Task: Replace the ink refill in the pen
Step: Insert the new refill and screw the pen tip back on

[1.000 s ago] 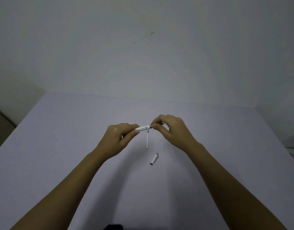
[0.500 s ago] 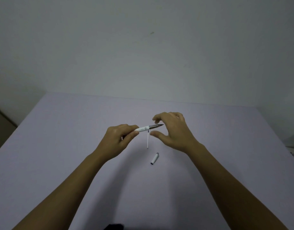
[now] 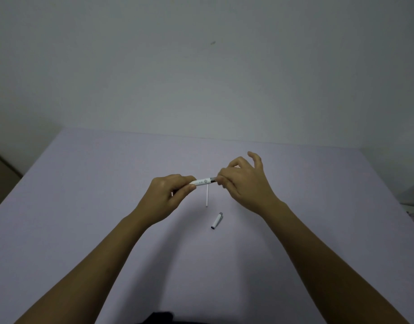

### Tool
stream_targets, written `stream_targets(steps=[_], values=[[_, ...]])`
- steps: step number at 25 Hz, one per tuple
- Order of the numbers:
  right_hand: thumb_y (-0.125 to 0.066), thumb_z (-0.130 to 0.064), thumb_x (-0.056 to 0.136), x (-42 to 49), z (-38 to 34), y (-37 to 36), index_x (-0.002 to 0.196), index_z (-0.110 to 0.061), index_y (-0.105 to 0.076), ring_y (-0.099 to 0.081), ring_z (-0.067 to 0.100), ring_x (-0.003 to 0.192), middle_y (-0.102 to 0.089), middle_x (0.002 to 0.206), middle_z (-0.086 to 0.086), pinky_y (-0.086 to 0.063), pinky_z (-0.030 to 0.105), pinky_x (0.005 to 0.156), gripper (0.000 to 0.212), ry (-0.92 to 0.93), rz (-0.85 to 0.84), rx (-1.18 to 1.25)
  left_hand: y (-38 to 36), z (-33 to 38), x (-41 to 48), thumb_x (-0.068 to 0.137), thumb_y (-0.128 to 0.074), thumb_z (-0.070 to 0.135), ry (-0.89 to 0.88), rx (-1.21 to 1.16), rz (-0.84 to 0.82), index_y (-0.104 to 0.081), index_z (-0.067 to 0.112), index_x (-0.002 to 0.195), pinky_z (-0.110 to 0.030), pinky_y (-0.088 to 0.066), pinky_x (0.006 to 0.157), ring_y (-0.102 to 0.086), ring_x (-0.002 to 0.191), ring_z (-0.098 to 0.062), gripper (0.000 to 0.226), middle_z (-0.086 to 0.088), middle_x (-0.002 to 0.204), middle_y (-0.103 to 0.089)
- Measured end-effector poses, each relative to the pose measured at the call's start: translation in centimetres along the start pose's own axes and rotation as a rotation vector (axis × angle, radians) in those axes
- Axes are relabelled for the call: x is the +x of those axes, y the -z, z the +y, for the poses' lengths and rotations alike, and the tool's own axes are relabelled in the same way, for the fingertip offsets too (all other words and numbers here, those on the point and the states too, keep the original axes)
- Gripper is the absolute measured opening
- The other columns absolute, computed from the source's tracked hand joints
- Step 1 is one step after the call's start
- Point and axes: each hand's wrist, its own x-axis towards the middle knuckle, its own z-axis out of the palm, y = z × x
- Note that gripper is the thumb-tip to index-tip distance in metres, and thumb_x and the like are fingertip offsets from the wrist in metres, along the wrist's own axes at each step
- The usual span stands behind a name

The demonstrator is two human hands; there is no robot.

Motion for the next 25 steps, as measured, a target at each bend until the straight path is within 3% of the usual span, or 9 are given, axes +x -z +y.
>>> stream_targets(steps=[3,7,9,12,15,19,22,25], values=[[-0.053,-0.041,0.088,0.0,0.1,0.2,0.095,-0.021,-0.064,-0.061,0.019,0.095,-0.069,0.088,-0.006,-0.021,0.050,0.108,0.024,0.013,0.012,-0.004,0.0,0.1,0.0,0.090,-0.054,0.024,-0.001,-0.004,0.001,-0.069,0.018,0.098,-0.014,-0.035,0.057,-0.048,0.062,-0.016,0.018,0.001,0.060,-0.055],[-0.040,-0.040,0.092,0.2,0.3,0.2,0.088,-0.021,-0.066,-0.061,0.022,0.095,-0.071,0.083,-0.005,-0.022,0.051,0.106,0.033,0.031,0.012,-0.031,-0.1,0.1,0.2,0.090,-0.053,0.025,-0.008,-0.002,-0.002,-0.068,0.019,0.099,-0.014,-0.035,0.056,-0.048,0.061,-0.015,0.019,0.000,0.060,-0.056],[-0.049,-0.042,0.089,0.3,0.3,0.5,0.093,-0.021,-0.064,-0.060,0.019,0.095,-0.069,0.086,-0.005,-0.019,0.048,0.108,0.026,0.025,-0.002,0.012,-0.1,0.0,0.2,0.090,-0.053,0.025,-0.010,0.010,0.001,-0.068,0.019,0.099,-0.014,-0.035,0.057,-0.048,0.062,-0.016,0.020,0.000,0.061,-0.057],[-0.054,-0.035,0.089,0.2,0.3,0.3,0.084,-0.018,-0.066,-0.063,0.021,0.088,-0.070,0.078,-0.004,-0.029,0.051,0.103,0.021,0.078,0.058,-0.086,-0.1,0.0,0.1,0.090,-0.054,0.023,-0.011,0.001,-0.010,-0.068,0.018,0.099,-0.013,-0.035,0.057,-0.048,0.062,-0.015,0.018,0.002,0.061,-0.056],[-0.051,-0.042,0.088,0.3,0.2,0.6,0.094,-0.019,-0.066,-0.060,0.020,0.098,-0.070,0.088,-0.004,-0.021,0.048,0.107,0.028,0.041,-0.016,0.001,-0.1,-0.1,-0.1,0.090,-0.053,0.023,-0.017,0.003,-0.007,-0.068,0.018,0.099,-0.015,-0.035,0.057,-0.048,0.061,-0.015,0.018,-0.001,0.062,-0.058],[-0.059,-0.035,0.087,0.3,0.0,0.6,0.086,-0.017,-0.068,-0.064,0.021,0.086,-0.071,0.078,-0.004,-0.034,0.049,0.101,0.019,0.117,0.039,-0.119,0.0,-0.1,0.0,0.090,-0.053,0.024,-0.015,0.004,0.001,-0.069,0.017,0.099,-0.016,-0.036,0.056,-0.048,0.062,-0.016,0.020,-0.002,0.061,-0.059],[-0.053,-0.036,0.091,0.6,0.1,0.6,0.090,-0.017,-0.066,-0.060,0.022,0.093,-0.070,0.087,-0.002,-0.031,0.041,0.099,0.024,0.104,-0.043,-0.108,0.0,-0.2,0.0,0.090,-0.055,0.021,-0.020,0.022,0.001,-0.068,0.016,0.101,-0.019,-0.037,0.056,-0.049,0.060,-0.016,0.018,-0.002,0.062,-0.059],[-0.048,-0.036,0.093,1.0,0.4,0.4,0.093,-0.016,-0.066,-0.056,0.023,0.090,-0.069,0.088,-0.001,-0.029,0.033,0.087,0.027,0.132,-0.107,-0.101,-0.1,-0.4,0.0,0.090,-0.056,0.019,-0.027,0.037,0.000,-0.068,0.016,0.102,-0.019,-0.038,0.056,-0.051,0.057,-0.016,0.017,-0.002,0.062,-0.061]])
